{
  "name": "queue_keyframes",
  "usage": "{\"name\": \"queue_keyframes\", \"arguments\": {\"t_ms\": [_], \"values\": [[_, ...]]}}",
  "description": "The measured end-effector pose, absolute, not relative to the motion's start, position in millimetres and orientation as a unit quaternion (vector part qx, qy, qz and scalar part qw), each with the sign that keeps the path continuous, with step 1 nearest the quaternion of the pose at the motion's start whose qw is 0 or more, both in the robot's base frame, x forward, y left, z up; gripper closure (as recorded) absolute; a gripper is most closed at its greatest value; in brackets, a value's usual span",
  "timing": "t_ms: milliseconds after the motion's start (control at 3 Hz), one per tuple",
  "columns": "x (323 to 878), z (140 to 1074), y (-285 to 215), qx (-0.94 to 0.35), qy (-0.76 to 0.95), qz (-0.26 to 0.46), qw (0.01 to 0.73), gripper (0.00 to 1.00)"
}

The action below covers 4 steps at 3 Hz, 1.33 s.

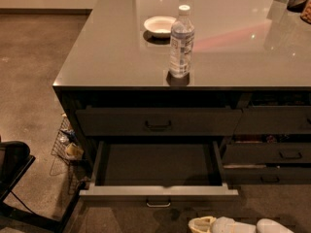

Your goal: Close middle drawer

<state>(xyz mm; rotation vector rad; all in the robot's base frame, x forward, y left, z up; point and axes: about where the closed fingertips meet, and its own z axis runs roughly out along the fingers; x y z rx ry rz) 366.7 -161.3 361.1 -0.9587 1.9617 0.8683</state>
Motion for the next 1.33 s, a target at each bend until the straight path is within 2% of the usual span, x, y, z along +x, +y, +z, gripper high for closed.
{"name": "queue_keyframes", "arguments": {"t_ms": [333,667,1000,1333], "values": [[366.7,361.1,-161.3,-0.376,0.77,0.341,0.386,1.0],[396.6,361.5,-161.3,-0.384,0.759,0.342,0.399,1.0],[471.2,370.3,-167.8,-0.4,0.737,0.35,0.417,1.0],[468.3,370.3,-167.5,-0.4,0.737,0.35,0.417,1.0]]}}
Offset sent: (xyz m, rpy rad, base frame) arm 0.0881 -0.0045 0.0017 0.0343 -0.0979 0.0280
